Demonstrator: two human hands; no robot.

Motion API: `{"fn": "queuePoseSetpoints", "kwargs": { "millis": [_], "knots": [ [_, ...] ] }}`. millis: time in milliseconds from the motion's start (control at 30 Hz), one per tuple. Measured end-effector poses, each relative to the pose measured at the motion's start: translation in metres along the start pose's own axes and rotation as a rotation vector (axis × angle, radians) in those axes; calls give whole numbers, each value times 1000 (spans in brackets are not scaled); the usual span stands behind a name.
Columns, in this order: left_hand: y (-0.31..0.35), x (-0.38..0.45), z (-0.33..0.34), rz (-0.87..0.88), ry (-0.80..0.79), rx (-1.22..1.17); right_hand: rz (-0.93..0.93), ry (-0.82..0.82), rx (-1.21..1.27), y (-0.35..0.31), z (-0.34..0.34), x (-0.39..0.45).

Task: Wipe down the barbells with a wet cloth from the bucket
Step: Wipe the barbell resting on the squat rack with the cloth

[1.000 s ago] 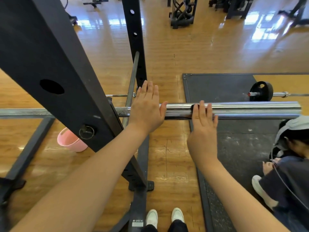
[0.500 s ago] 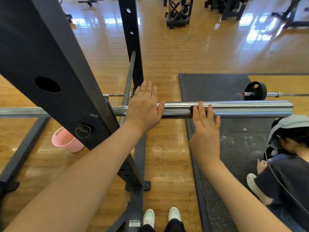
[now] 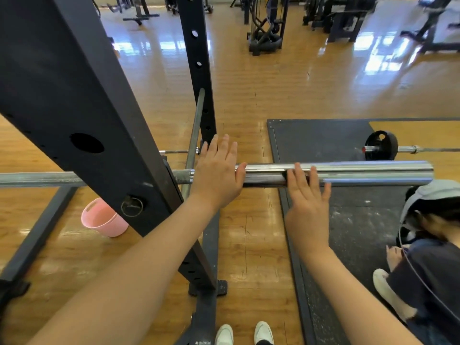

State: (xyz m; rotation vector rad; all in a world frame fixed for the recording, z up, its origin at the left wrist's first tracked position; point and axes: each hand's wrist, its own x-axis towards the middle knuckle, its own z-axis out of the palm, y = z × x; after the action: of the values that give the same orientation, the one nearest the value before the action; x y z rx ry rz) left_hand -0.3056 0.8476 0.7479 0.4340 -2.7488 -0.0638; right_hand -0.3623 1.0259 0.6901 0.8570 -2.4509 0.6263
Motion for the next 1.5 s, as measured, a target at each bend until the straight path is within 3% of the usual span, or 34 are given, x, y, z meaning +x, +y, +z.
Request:
{"fn": "queuePoseSetpoints", "kwargs": {
  "millis": [133,267,500,700,933,1167,1233,1400,1500],
  "knots": [
    [1,-26,7,63,132,26,208,20,-6,42,-20,12],
    [0,-31,17,80,176,50,333,22,44,20,-16,18],
    [3,-12,13,20,183,21,42,-32,29,-12,1,-2],
    [3,2,6,-65,46,3,342,-3,-44,35,-20,22],
    [4,1,4,-74,-16,69,94,17,-10,-3,-1,9],
    [3,2,2,-80,-97,118,426,93,61,19,-6,16],
    [2,3,2,-82,-99,107,394,125,98,-5,6,15],
    [3,9,-3,-89,-173,44,85,70,84,-25,21,-9],
    [2,8,-2,-87,-152,63,159,107,64,7,8,-3]
  ]
}}
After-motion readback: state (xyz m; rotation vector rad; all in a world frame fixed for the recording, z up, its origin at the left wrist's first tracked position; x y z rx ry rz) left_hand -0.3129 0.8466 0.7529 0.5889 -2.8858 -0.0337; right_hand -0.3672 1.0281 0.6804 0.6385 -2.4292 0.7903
